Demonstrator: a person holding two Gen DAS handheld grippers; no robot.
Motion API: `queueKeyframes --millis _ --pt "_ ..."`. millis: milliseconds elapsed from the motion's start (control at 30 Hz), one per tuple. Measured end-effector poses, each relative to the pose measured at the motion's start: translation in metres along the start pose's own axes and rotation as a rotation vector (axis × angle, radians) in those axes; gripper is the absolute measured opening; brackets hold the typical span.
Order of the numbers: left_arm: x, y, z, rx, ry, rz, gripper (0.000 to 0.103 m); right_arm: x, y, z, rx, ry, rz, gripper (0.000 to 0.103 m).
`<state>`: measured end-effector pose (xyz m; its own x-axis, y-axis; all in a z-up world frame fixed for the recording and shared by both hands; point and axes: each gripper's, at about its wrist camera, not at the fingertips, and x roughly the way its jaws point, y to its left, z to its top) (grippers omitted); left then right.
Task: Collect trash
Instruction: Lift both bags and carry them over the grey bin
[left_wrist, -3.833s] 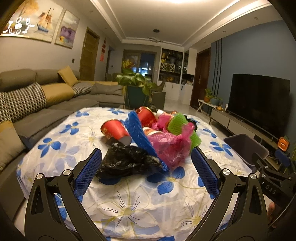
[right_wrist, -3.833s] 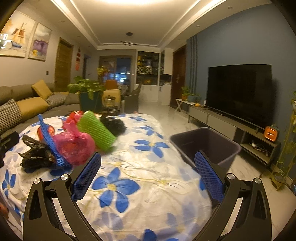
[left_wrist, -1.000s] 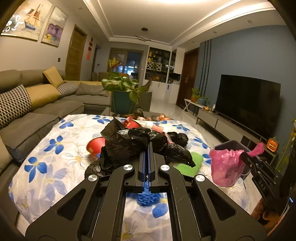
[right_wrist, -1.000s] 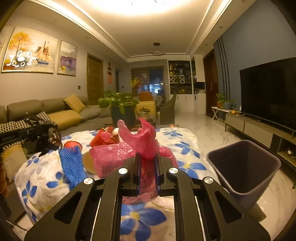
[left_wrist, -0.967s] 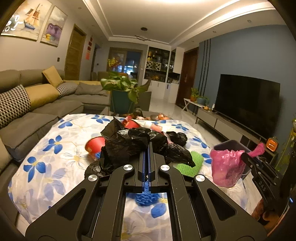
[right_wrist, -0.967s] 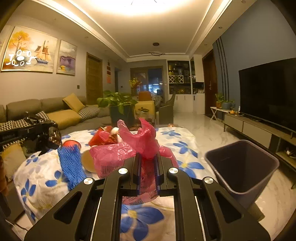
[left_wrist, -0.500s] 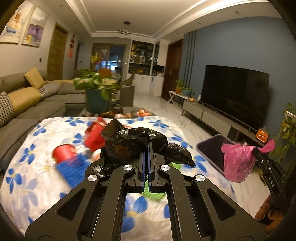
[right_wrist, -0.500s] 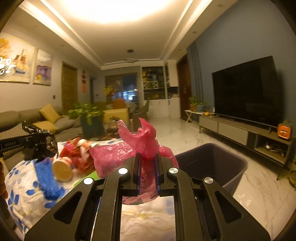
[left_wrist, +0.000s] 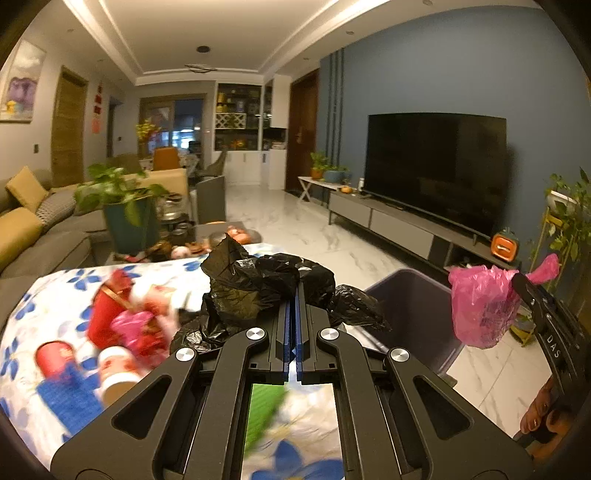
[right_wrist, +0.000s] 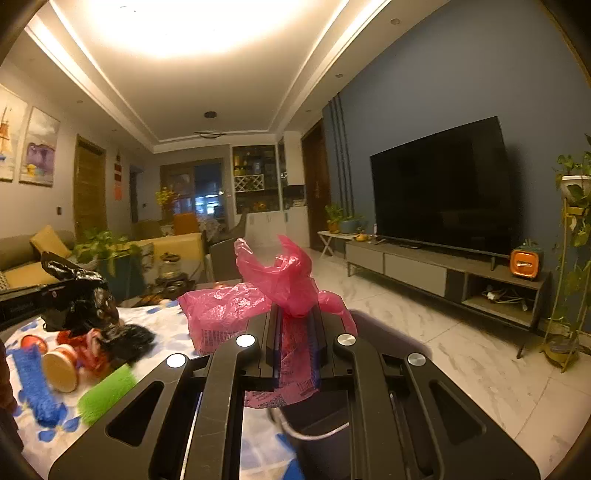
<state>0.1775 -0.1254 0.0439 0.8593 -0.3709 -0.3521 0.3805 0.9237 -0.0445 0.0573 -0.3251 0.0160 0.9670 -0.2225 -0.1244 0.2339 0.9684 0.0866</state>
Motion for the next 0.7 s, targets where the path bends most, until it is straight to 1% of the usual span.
queueKeyframes --millis 167,333,500,700 --pt "0.034 -0.027 0.005 0.012 0.01 -0.046 0.001 0.014 -0.012 0.0 0.013 0.0 -0.043 0.013" --pt "0.071 -0.053 0.007 0.036 0.014 -0.073 0.001 0.024 -0.018 -0.002 0.004 -0.015 -0.078 0.013" --pt "0.096 -0.074 0.005 0.049 0.019 -0.099 0.001 0.036 -0.02 -0.004 0.003 -0.009 -0.1 0.013" --pt "0.116 -0.092 0.001 0.051 0.027 -0.134 0.001 0.049 -0.024 -0.006 0.021 -0.002 -0.131 0.013"
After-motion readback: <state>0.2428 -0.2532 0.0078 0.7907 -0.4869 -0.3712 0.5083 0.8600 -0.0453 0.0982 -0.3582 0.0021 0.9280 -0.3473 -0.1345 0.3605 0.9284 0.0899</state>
